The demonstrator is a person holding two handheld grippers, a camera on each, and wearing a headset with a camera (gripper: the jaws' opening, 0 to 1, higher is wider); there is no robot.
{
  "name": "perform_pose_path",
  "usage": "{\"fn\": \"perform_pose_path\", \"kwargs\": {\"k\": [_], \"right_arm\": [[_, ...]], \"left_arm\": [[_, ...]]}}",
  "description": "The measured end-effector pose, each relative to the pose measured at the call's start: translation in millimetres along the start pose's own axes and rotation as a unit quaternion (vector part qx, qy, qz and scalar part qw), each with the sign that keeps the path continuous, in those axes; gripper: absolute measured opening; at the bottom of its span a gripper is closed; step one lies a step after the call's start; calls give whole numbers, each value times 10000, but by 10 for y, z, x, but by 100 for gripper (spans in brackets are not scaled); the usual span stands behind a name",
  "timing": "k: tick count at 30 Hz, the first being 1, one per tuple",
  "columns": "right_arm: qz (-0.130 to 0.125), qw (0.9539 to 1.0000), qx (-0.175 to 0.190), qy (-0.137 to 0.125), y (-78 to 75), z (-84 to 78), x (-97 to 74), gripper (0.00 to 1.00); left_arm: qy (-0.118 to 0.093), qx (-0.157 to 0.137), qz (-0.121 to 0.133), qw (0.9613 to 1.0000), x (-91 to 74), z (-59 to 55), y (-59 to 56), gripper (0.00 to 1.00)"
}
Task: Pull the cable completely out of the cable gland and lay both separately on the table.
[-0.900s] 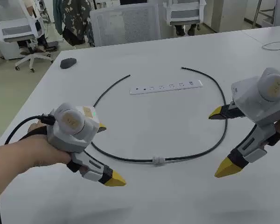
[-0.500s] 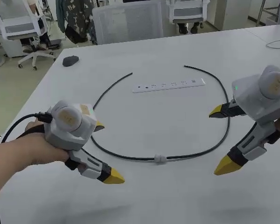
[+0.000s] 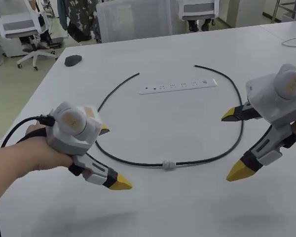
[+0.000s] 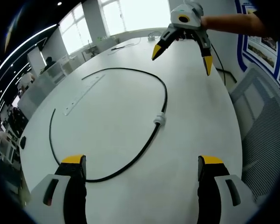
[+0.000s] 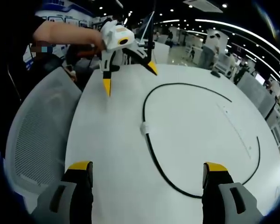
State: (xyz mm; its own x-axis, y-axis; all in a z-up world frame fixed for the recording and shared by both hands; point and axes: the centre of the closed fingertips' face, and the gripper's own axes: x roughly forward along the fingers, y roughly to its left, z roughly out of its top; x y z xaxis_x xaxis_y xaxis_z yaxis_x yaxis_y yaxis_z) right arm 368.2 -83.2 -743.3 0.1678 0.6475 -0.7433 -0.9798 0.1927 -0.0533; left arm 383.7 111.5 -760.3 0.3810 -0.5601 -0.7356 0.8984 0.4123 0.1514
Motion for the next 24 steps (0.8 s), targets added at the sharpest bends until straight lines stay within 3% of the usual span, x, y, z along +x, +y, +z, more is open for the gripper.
{"fn": "perform_pose_path", "kwargs": {"k": [2, 3, 5, 10, 18, 21, 24], "right_arm": [[-19, 10000, 11, 0, -9, -3, 14, 99], [-93, 9999, -43, -32, -36, 10, 19, 99], [-129, 9999, -56, -90, -47, 38, 35, 99], [-22, 10000, 7, -70, -32, 61, 115, 99], [106, 9998, 82, -123, -45, 119, 245, 97], [175, 9997, 117, -100, -28, 129, 299, 90], [206, 9996, 127, -167, -18, 154, 349, 85]], "left_arm": [[-51, -102, 4, 9999, 8, 14, -6, 100], [-330, -492, 10, 9982, 19, 103, -19, 100], [-677, -748, -24, 9949, 16, 207, -30, 100], [-390, -509, -84, 9979, 63, 77, -104, 99], [-377, -577, -147, 9975, 56, 24, -124, 97], [-262, -509, -46, 9984, 66, -61, -90, 97], [-329, -677, -65, 9971, 62, -92, -103, 95]]}}
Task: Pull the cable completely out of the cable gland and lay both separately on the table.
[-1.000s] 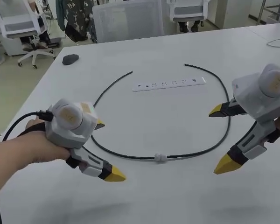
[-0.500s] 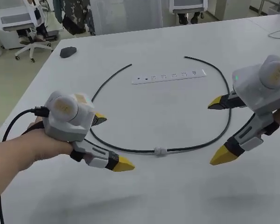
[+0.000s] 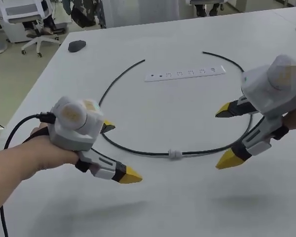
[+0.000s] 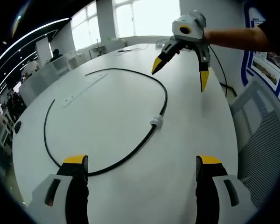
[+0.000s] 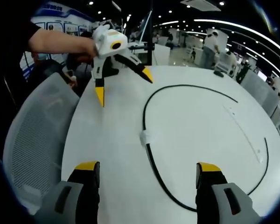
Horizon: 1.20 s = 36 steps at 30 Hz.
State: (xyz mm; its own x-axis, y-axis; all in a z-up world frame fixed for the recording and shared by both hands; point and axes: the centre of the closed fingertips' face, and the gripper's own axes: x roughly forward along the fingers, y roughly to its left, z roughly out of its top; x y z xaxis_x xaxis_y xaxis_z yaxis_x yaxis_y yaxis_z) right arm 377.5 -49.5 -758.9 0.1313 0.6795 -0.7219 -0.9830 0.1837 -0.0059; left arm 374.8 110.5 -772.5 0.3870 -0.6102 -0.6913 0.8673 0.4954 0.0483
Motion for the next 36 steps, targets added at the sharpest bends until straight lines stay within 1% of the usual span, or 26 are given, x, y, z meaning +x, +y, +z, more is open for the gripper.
{"fn": "perform_pose_path", "kwargs": {"k": [2, 4, 5, 7, 9, 10, 13, 14, 15, 17, 18, 19, 20, 22, 23, 24, 26, 28, 30, 31, 32, 34, 35, 36], "right_arm": [[1, 10000, -13, -16, -12, 7, 39, 84], [2, 10000, -40, -72, -25, 31, 70, 79], [29, 9999, -22, -107, -29, 47, 94, 77], [73, 9998, -1, -161, -28, 70, 143, 75], [125, 9998, 1, -171, -21, 76, 197, 74], [175, 9997, -11, -153, -8, 72, 239, 73], [261, 9996, -56, -126, 12, 64, 342, 67], [262, 9995, -88, -118, 10, 62, 369, 64], [261, 9995, -122, -128, 5, 62, 414, 61], [291, 9994, -120, -161, 7, 66, 490, 53], [312, 9993, -66, -209, 11, 76, 523, 51], [391, 9987, 141, -298, 43, 97, 574, 49], [409, 9986, 146, -303, 47, 97, 588, 48], [370, 9988, 78, -308, 47, 88, 666, 46], [387, 9987, 76, -316, 51, 87, 705, 44], [407, 9986, 87, -333, 56, 90, 727, 42], [394, 9985, 75, -366, 49, 91, 780, 41], [398, 9985, 60, -370, 43, 87, 827, 38], [395, 9984, 20, -402, 42, 92, 863, 35], [380, 9984, -44, -408, 40, 91, 879, 34], [409, 9984, -21, -392, 40, 85, 906, 33], [422, 9984, -33, -371, 43, 76, 937, 32], [390, 9979, -155, -502, 22, 124, 955, 31], [400, 9983, -61, -428, 27, 97, 964, 29]], "left_arm": [[13, -7, 24, 10000, 2, -31, 9, 93], [9, -35, 39, 10000, 3, -34, 13, 90], [-41, -84, 43, 9999, 9, -21, 10, 89], [-70, -205, 12, 9998, 20, -14, -14, 88], [-66, -188, -24, 9998, 39, -20, -34, 89], [-113, -132, -50, 9998, 46, -6, -57, 87], [-143, -299, -173, 9993, 71, 9, -120, 82], [-180, -323, -194, 9991, 78, 23, -134, 80], [-264, -374, -208, 9987, 89, 56, -154, 78], [-427, -565, -236, 9972, 113, 110, -194, 76], [-528, -685, -244, 9960, 127, 140, -217, 77], [-566, -739, -286, 9952, 138, 146, -248, 79], [-573, -721, -326, 9952, 146, 137, -277, 80], [-512, -653, -362, 9959, 172, 87, -330, 78], [-449, -666, -368, 9961, 192, 46, -346, 77], [-434, -694, -374, 9959, 198, 27, -350, 78], [-475, -769, -379, 9952, 206, 7, -360, 78], [-510, -837, -368, 9945, 205, 5, -364, 77], [-551, -845, -358, 9943, 198, 15, -372, 77], [-552, -779, -358, 9948, 188, 21, -389, 78], [-571, -625, -405, 9956, 175, 35, -433, 80], [-572, -624, -413, 9956, 166, 45, -464, 82], [-569, -629, -445, 9954, 161, 47, -478, 80], [-579, -635, -436, 9953, 159, 52, -479, 79]]}}
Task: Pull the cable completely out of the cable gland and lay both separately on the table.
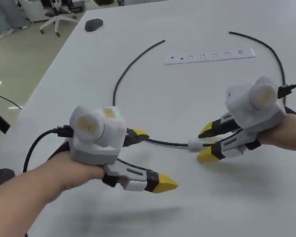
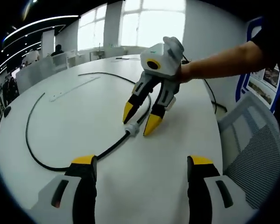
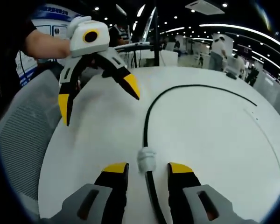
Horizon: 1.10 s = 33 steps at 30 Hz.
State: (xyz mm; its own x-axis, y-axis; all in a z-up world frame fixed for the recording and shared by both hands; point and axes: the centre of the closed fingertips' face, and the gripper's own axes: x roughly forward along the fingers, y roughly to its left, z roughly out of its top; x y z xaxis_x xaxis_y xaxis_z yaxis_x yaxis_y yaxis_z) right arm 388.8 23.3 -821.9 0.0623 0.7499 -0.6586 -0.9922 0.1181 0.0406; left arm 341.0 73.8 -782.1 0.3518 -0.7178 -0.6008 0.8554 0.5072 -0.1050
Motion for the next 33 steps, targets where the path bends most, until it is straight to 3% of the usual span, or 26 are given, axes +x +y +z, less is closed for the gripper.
{"fn": "perform_pose_path", "kwargs": {"k": [2, 5, 9, 11, 13, 16, 20, 22, 24, 27, 30, 31, 33], "right_arm": [[-8, 10000, -10, 16, -22, 7, 15, 25], [-56, 9995, -310, 53, -43, -2, 21, 15], [-38, 9996, -280, -43, -11, -3, 34, 9], [-67, 9999, -109, -30, -14, -11, 33, 9], [-19, 9999, -129, -13, 39, -11, 31, 8], [109, 9999, -105, 12, 151, -30, 10, 8], [345, 9994, 56, 33, 306, -54, -43, 8], [391, 9992, -26, 33, 377, -42, -75, 8], [503, 9987, -87, -2, 457, -15, -116, 8], [572, 9978, -324, -126, 565, 79, -200, 8], [434, 9962, -691, -294, 612, 192, -293, 8], [487, 9965, -615, -276, 661, 208, -327, 8], [502, 9949, -801, -344, 736, 256, -377, 8]], "left_arm": [[-41, -16, 58, 10000, 1, 14, 13, 81], [-110, -43, 130, 9998, 2, 25, 37, 81], [-89, -83, 121, 9999, 22, -5, 13, 77], [-183, -134, 171, 9996, 45, 12, 7, 79], [-440, 29, 338, 9985, 53, 95, 35, 85], [-438, -157, 253, 9986, 62, 90, 2, 82], [-368, -131, 259, 9989, 107, 51, -2, 84], [-449, -157, 106, 9988, 129, 71, -60, 83], [-505, -364, -18, 9981, 156, 91, -114, 80], [-567, -656, -342, 9956, 193, 134, -227, 68], [-569, -782, -491, 9941, 217, 145, -286, 55], [-668, -868, -552, 9925, 225, 182, -306, 55], [-865, -1106, -790, 9869, 222, 274, -375, 53]]}}
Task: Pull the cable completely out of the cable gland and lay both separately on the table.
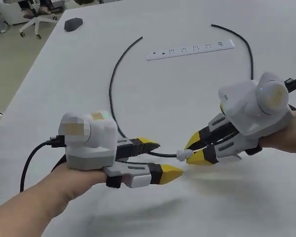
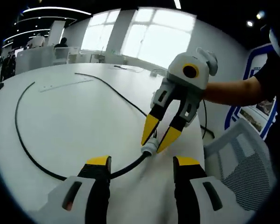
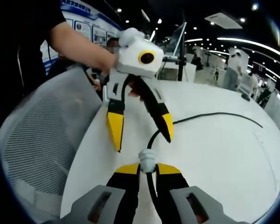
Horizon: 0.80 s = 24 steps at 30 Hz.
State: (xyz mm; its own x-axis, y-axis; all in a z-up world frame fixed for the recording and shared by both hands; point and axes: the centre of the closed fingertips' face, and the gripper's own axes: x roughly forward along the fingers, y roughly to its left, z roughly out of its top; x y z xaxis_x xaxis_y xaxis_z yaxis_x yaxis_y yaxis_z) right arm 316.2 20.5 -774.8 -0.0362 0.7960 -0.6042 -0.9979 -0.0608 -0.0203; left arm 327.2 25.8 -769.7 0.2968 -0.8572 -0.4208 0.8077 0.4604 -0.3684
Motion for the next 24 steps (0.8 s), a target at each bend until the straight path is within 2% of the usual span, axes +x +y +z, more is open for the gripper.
{"fn": "perform_pose_path", "kwargs": {"k": [2, 6, 8, 9, 18, 24], "right_arm": [[40, 10000, -17, -32, 74, 51, -32, 7], [42, 9996, -231, -143, 188, 167, -87, 7], [49, 9993, -345, -151, 231, 199, -110, 7], [48, 9991, -385, -146, 247, 206, -120, 7], [-29, 9986, -458, -254, 298, 255, -229, 7], [-19, 9984, -480, -289, 344, 270, -261, 7]], "left_arm": [[-83, -252, -292, 9992, 14, 42, -98, 49], [-39, -308, -603, 9977, 25, 44, -221, 35], [-104, -577, -1046, 9928, -1, 86, -388, 26], [-108, -594, -1129, 9918, -11, 93, -417, 24], [-153, -466, -1190, 9917, -36, 149, -500, 18], [-102, -422, -1273, 9909, -48, 159, -567, 16]]}}
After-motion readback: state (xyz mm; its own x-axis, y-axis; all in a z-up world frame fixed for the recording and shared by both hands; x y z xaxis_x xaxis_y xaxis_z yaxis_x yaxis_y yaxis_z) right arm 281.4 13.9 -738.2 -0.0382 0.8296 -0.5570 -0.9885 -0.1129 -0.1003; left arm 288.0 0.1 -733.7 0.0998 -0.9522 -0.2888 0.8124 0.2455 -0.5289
